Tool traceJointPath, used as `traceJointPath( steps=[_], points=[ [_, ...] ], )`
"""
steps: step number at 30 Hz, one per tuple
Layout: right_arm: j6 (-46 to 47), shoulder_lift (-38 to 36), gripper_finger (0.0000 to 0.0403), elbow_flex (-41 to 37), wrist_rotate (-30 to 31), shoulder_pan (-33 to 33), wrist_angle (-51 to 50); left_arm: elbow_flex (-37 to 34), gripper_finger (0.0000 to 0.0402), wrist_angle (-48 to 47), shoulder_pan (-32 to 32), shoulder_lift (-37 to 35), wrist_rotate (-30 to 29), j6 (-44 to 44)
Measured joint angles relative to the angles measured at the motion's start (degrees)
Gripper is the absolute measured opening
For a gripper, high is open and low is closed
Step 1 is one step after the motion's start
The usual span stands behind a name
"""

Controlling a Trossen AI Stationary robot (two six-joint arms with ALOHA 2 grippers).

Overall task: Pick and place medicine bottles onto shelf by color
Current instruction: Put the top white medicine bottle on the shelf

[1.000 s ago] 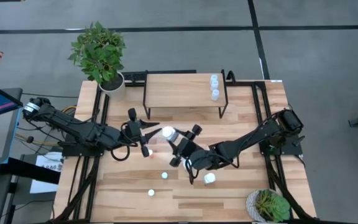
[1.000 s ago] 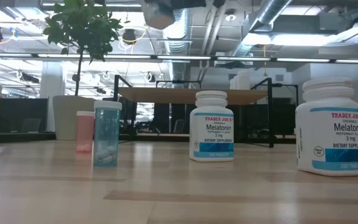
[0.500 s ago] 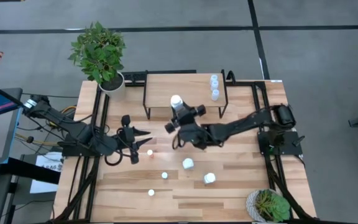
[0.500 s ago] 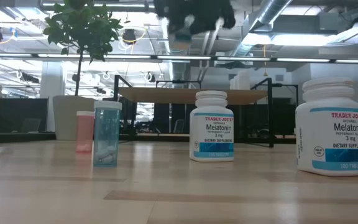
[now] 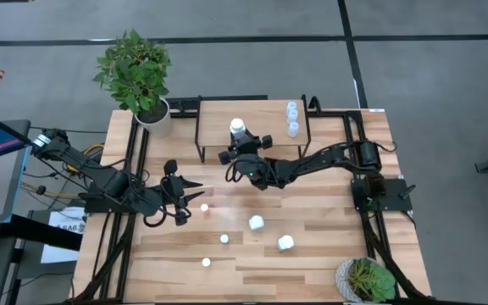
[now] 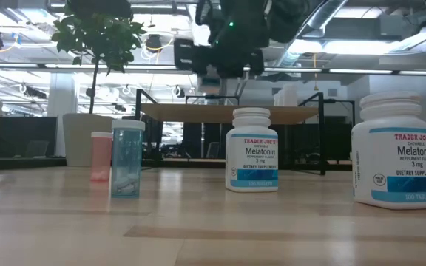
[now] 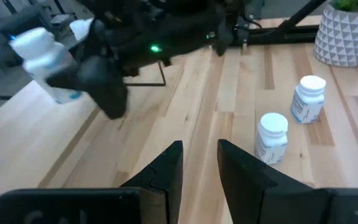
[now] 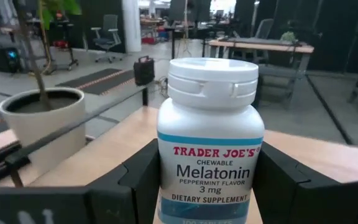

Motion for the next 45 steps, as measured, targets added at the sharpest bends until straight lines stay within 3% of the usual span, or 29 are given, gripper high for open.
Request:
traceJointPath(
  steps=[21,27,45],
  points=[
    [1.73,1.14,0.022,0.09,-6.56,-4.27,-2.57,-0.02,0.0089,-0.06,0.03,0.02,0.02,-0.74],
    [4.07,1.14,0.0238,0.06,-8.39,-5.35,-5.46,-0.02,0.0089,-0.07,0.03,0.04,0.02,-0.74],
    [3.3,0.7,0.0251,0.09,-8.62,-5.48,-7.43,-0.03,0.0089,-0.86,0.03,0.04,0.04,-1.46]
  ],
)
